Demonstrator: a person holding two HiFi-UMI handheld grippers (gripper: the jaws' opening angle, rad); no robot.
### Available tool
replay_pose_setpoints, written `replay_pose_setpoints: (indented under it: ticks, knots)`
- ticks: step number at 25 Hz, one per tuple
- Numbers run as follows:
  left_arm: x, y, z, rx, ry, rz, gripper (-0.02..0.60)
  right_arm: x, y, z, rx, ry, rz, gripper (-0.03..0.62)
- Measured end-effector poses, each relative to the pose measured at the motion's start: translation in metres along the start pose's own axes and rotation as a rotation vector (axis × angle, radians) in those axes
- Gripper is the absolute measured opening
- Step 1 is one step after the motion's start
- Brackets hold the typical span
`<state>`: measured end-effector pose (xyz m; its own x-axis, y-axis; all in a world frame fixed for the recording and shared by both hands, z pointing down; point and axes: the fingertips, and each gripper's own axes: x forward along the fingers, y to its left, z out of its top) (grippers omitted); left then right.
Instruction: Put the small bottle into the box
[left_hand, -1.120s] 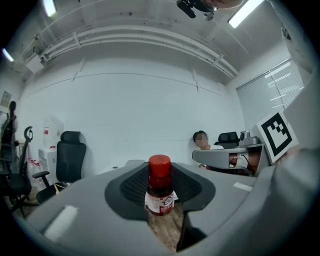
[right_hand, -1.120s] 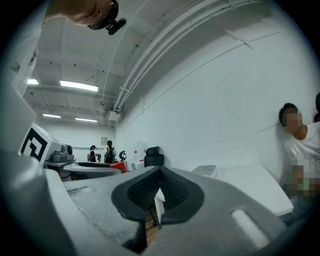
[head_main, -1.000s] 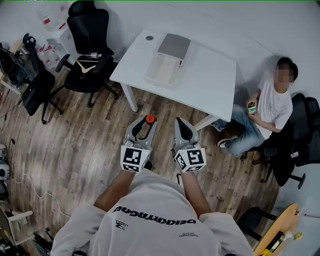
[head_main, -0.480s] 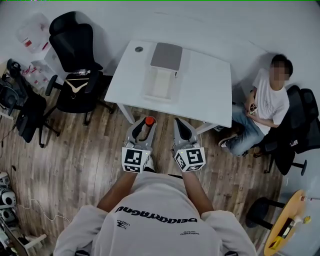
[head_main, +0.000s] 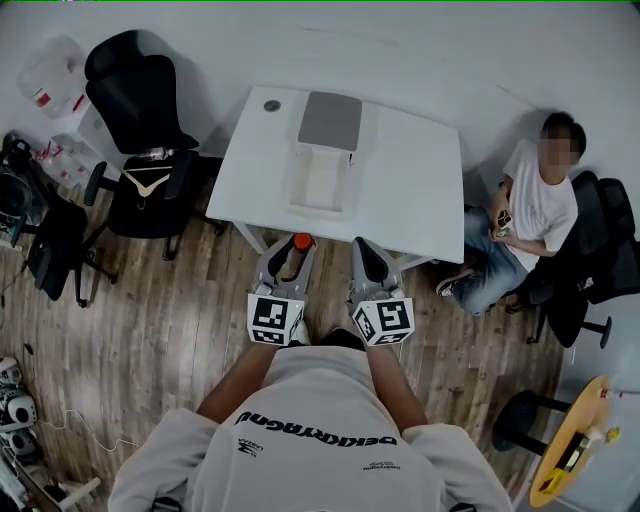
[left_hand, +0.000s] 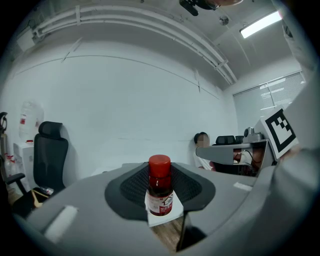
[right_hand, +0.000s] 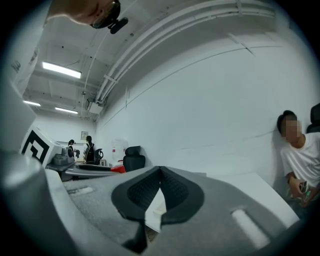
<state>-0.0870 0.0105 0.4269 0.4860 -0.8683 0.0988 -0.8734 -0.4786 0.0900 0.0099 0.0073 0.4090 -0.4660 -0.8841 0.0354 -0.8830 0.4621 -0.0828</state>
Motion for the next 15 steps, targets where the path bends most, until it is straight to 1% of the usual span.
replay_pose_setpoints:
  ticks: [3,9,15]
  knots:
    - [0.014,0.003,-0.004,0.008,0.015,-0.010,0.138,0.010,-0.007,-0.005,0.010,0.011,0.000,-0.002]
    - [0.047,0.010,-0.009,0.034,0.043,-0.002,0.138,0.036,-0.032,-0.011,0.024,0.022,0.004,-0.002]
    - [0.080,0.017,-0.006,0.030,0.055,0.014,0.138,0.062,-0.055,-0.016,0.041,0.036,0.019,-0.002]
